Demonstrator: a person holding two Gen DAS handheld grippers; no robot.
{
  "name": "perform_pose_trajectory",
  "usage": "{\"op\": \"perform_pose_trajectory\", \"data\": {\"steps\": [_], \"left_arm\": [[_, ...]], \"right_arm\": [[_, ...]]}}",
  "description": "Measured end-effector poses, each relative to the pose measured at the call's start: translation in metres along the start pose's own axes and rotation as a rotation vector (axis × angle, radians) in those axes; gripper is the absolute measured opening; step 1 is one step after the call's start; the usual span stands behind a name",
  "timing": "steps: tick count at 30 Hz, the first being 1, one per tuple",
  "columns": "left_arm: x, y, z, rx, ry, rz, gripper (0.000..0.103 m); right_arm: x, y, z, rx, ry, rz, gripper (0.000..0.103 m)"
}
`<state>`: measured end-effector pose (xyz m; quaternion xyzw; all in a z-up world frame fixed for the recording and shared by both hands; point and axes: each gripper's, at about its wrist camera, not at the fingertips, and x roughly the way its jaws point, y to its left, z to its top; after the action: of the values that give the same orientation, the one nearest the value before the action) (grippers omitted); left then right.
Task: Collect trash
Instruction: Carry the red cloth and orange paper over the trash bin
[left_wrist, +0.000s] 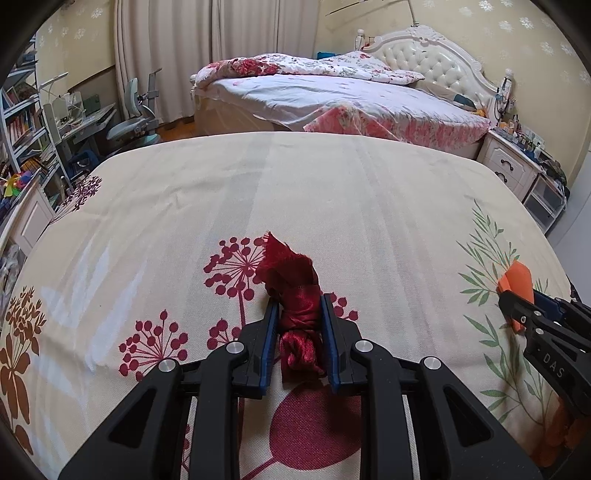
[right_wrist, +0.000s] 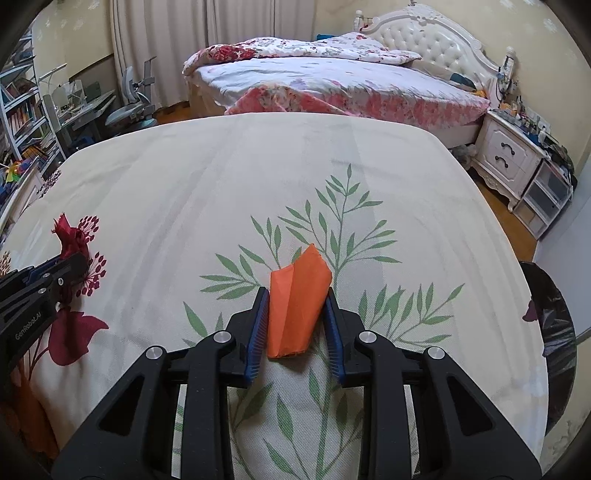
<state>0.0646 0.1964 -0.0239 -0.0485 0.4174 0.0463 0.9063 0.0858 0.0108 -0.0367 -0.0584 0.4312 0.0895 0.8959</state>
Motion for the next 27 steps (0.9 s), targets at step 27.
{"op": "perform_pose_trajectory", "data": {"steps": [27], "left_arm": [[-0.018, -0.112, -0.01, 0.154, -0.055, -0.166, 0.023]], "right_arm": [[-0.042, -0.104, -0.037, 0.164, -0.066, -0.131, 0.028]]}}
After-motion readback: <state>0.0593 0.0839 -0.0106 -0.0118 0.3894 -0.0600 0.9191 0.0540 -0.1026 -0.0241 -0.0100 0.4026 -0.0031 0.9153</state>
